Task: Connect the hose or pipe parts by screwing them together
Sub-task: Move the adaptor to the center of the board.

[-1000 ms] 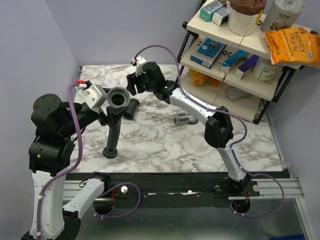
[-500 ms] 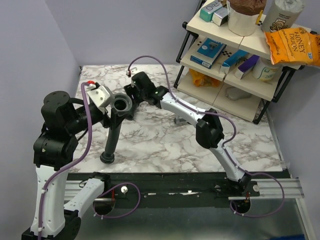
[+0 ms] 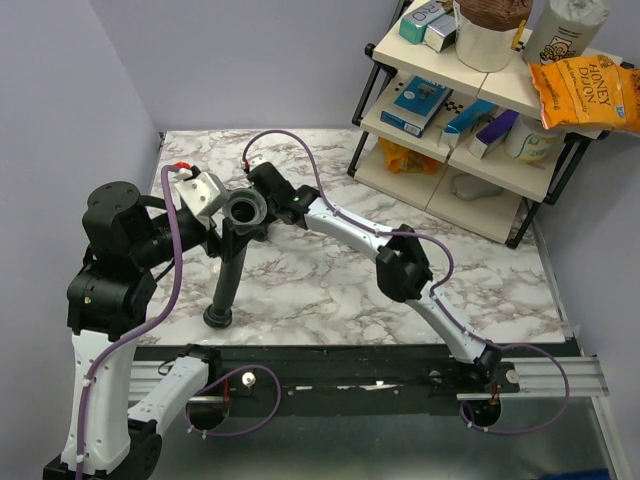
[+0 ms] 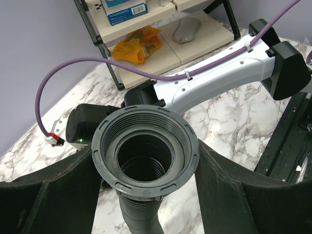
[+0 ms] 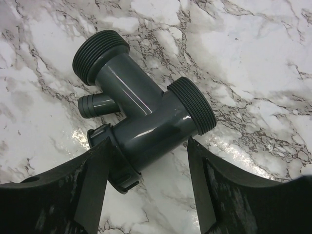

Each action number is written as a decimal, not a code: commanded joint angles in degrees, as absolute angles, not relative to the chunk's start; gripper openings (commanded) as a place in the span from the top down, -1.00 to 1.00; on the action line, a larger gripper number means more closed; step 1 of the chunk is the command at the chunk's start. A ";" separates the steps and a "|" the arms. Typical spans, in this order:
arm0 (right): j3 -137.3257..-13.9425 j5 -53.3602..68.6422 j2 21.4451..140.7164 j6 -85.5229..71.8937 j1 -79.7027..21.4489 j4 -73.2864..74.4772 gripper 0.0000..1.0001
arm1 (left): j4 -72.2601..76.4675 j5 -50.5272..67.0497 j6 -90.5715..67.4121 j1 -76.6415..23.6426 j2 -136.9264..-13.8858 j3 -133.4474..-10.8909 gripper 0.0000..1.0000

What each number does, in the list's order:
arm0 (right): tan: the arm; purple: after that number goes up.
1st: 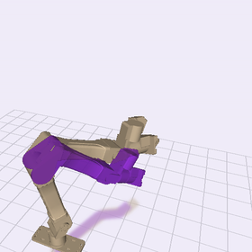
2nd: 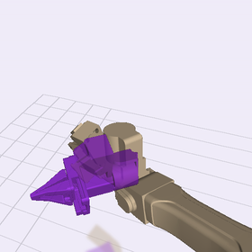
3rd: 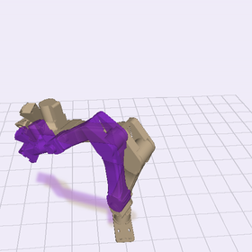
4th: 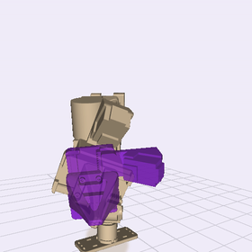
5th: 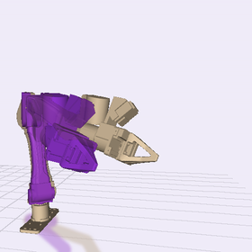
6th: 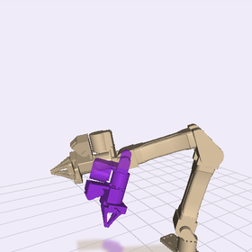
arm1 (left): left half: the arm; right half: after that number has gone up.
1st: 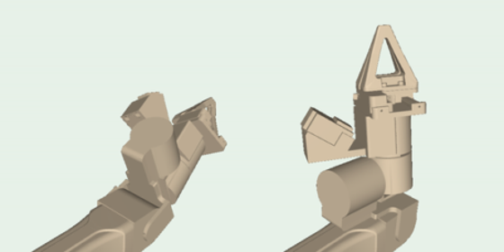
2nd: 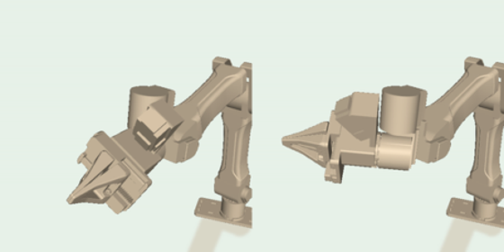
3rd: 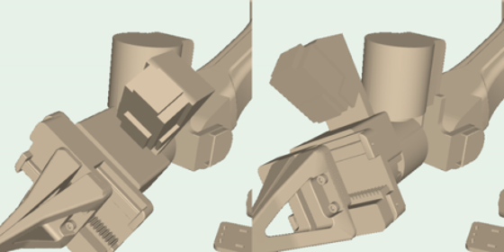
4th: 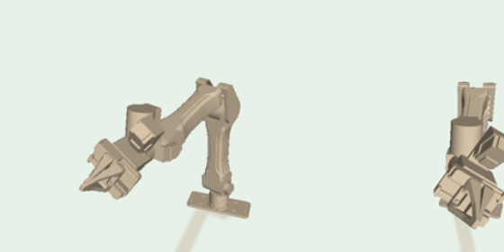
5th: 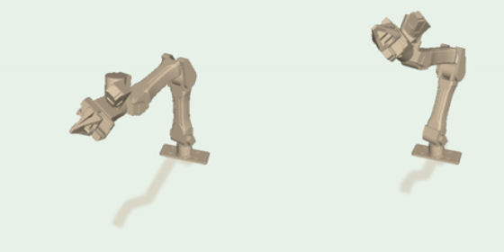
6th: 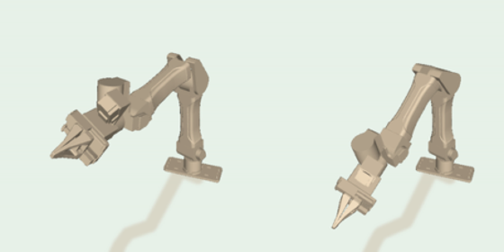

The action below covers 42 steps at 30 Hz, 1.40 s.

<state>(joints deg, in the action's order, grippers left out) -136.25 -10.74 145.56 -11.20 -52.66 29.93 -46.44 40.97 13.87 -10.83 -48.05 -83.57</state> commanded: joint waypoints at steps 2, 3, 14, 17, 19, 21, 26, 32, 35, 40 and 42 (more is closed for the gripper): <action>-139.66 -12.31 149.24 -12.04 -52.73 33.66 -0.40 | -45.26 42.28 14.24 -10.63 -47.55 -84.38 1.00; -139.22 -11.96 149.06 -12.13 -52.73 33.66 -0.40 | -45.26 42.19 14.24 -10.63 -47.55 -84.38 1.00; -120.98 -16.08 141.26 -10.72 -52.73 33.40 -0.21 | -44.91 42.28 14.41 -10.63 -47.81 -84.20 1.00; -114.89 -20.03 136.78 -11.16 -52.73 33.14 -0.17 | -44.47 42.80 14.06 -10.63 -47.64 -83.76 1.00; -109.44 -22.40 134.13 -11.07 -52.47 32.87 -0.17 | -44.21 43.06 13.80 -10.63 -47.64 -83.67 1.00; -103.49 -23.55 129.93 -11.07 -52.03 32.00 -0.17 | -44.12 43.24 13.71 -10.63 -47.64 -83.67 1.00; -91.16 -26.01 121.65 -11.25 -50.98 29.27 -0.16 | -44.21 44.64 13.80 -10.55 -47.81 -83.94 1.00; -86.83 -24.26 113.39 -10.29 -49.75 27.16 -0.25 | -41.58 48.42 11.96 -10.72 -47.90 -81.57 1.00; -88.94 -23.38 110.32 -10.20 -49.75 28.04 -0.39 | -38.77 52.11 9.76 -10.72 -48.16 -80.34 1.00; -86.76 -17.07 99.69 -9.76 -49.75 24.63 -0.62 | -32.28 58.43 5.12 -10.90 -48.69 -76.57 1.00; -80.72 -11.81 92.08 -8.09 -49.75 20.15 -0.67 | -29.20 59.23 3.17 -11.07 -48.78 -75.15 1.00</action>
